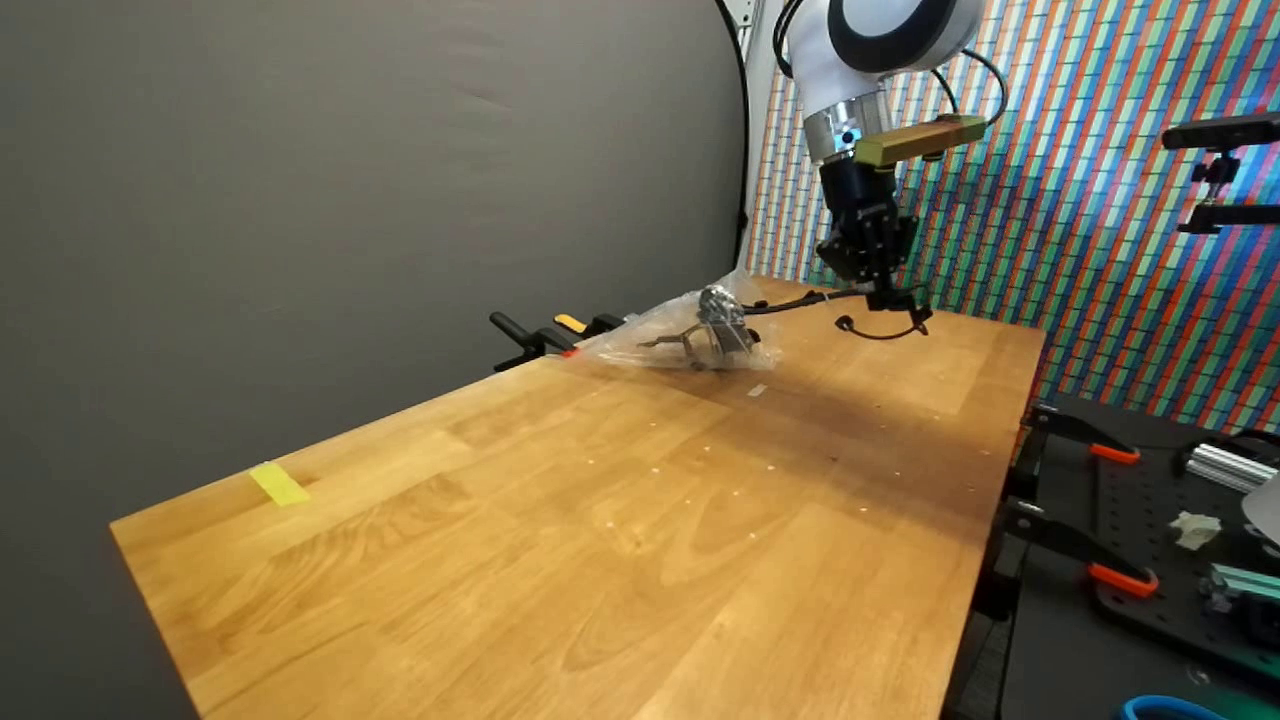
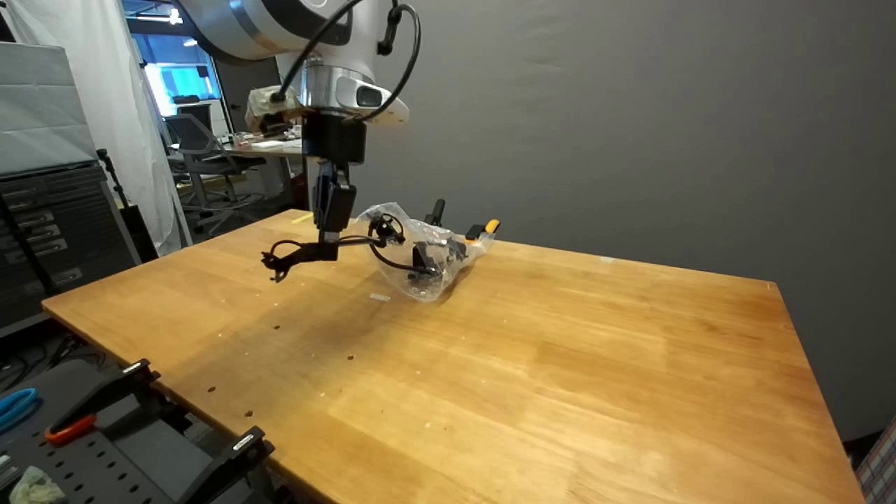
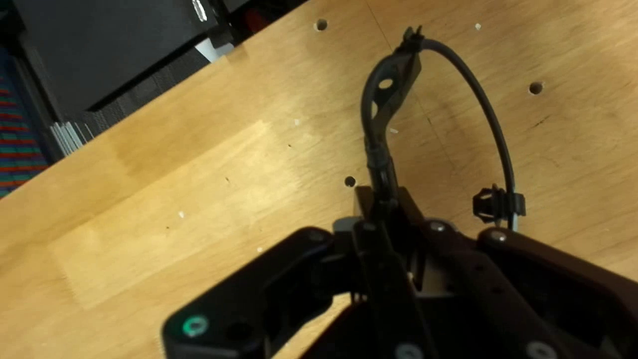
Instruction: Remove the cable from the plastic
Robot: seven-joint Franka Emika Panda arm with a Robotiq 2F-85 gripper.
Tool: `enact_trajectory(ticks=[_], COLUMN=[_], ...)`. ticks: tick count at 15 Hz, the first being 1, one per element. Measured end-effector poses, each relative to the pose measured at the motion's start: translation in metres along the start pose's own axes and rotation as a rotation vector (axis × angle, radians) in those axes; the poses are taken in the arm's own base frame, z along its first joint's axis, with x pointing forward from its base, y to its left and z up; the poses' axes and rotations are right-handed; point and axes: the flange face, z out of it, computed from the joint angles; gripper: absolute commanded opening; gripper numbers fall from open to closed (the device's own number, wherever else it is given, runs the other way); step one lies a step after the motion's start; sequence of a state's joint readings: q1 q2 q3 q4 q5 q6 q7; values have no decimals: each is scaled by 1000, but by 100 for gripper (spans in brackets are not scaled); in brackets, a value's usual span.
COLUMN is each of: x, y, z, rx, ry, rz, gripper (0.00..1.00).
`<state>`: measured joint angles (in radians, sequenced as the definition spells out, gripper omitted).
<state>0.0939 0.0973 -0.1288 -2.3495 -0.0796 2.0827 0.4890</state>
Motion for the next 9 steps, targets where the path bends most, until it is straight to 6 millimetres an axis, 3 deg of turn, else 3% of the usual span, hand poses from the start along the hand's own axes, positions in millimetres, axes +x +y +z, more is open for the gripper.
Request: enact_trajectory(ticks=[9], x=[-23], y=[41], z=[-36], rx=[-160], ry=[-23], rz=[124], gripper=[3])
